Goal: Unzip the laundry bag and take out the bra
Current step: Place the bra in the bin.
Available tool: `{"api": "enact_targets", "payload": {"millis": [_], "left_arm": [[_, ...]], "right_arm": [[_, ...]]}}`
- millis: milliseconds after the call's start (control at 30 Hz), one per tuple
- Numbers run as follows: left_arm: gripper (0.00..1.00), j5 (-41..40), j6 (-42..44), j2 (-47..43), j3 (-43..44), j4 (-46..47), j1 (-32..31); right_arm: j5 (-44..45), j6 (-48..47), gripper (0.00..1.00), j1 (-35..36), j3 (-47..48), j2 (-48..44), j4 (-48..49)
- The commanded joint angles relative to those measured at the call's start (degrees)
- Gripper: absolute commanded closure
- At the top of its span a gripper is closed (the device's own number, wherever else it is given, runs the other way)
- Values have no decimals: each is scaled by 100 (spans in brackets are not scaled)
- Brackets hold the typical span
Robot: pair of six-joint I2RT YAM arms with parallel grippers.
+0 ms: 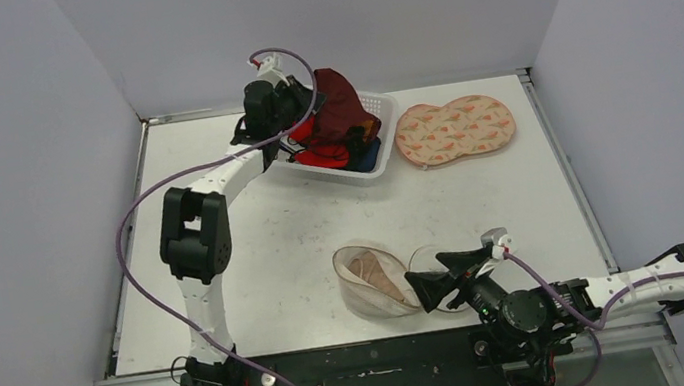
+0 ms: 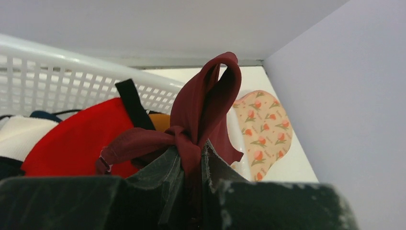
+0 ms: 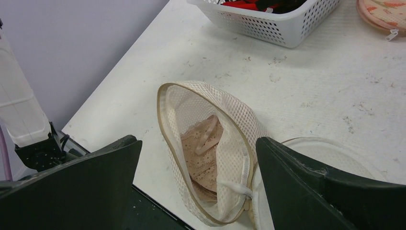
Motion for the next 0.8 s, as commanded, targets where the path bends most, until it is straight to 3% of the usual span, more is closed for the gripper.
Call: {"api": "enact_targets", "payload": {"millis": [0, 467, 500, 633, 767], "left_arm": [[100, -26, 244, 224, 318, -290, -146], [100, -45, 455, 771, 827, -1441, -274], [95, -65, 464, 761, 822, -1490, -280], [58, -282, 516, 608, 807, -1756, -276], [41, -593, 640, 245, 644, -1949, -252]], "right_arm": [[197, 254, 6, -20, 164, -241, -336], [244, 346, 6, -20, 233, -298, -572], [246, 341, 6, -20, 244, -298, -594], [255, 311, 5, -20, 312, -306, -682], [250, 228, 6, -20, 364, -315, -677]]}}
